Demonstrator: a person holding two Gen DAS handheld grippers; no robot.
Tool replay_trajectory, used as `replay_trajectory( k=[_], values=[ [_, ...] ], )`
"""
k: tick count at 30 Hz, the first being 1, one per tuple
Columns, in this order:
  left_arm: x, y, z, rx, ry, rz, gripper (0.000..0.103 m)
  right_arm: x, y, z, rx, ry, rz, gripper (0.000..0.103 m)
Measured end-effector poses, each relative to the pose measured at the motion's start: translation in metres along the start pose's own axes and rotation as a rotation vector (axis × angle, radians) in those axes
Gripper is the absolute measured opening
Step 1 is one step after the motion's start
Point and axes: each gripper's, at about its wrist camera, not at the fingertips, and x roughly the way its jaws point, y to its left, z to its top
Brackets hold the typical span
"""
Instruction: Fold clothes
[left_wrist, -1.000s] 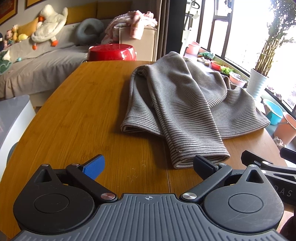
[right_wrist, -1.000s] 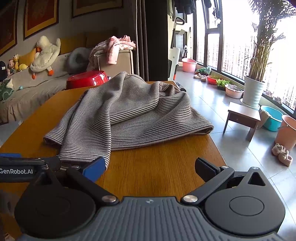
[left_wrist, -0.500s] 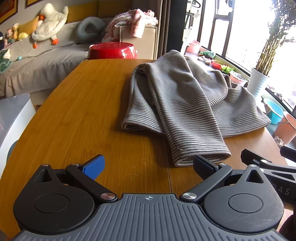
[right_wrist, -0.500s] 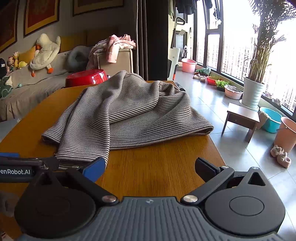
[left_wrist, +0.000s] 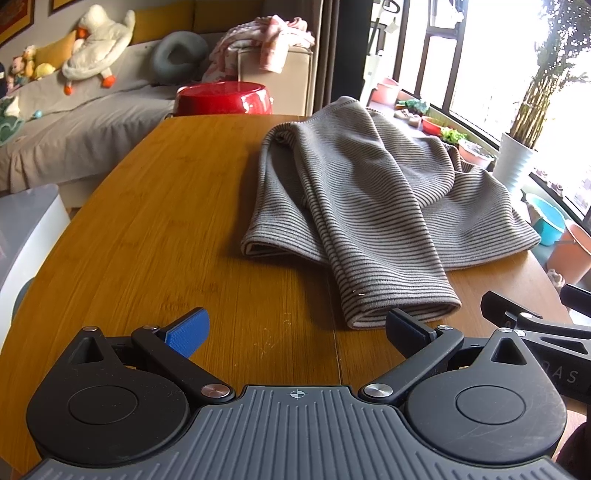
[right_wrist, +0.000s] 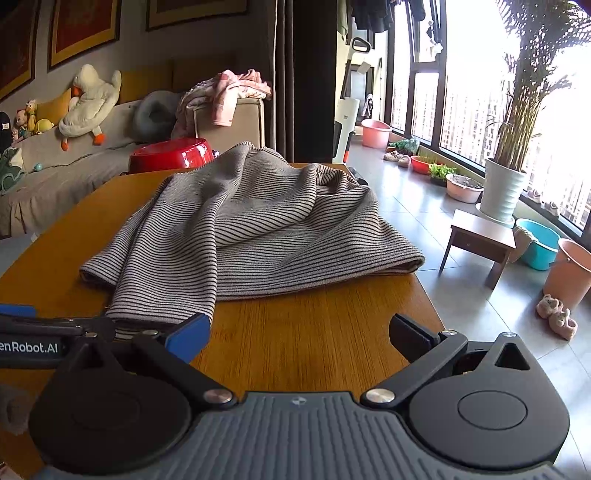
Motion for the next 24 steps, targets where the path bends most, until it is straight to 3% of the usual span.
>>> replay_trajectory(
  k=[24],
  values=[
    [0.0013,0.0010,-0.0020,-0.004,0.017,-0.004,0.103,-0.0008,0.0005,-0.0001,0.001,0.005,-0.001,0.103]
  ],
)
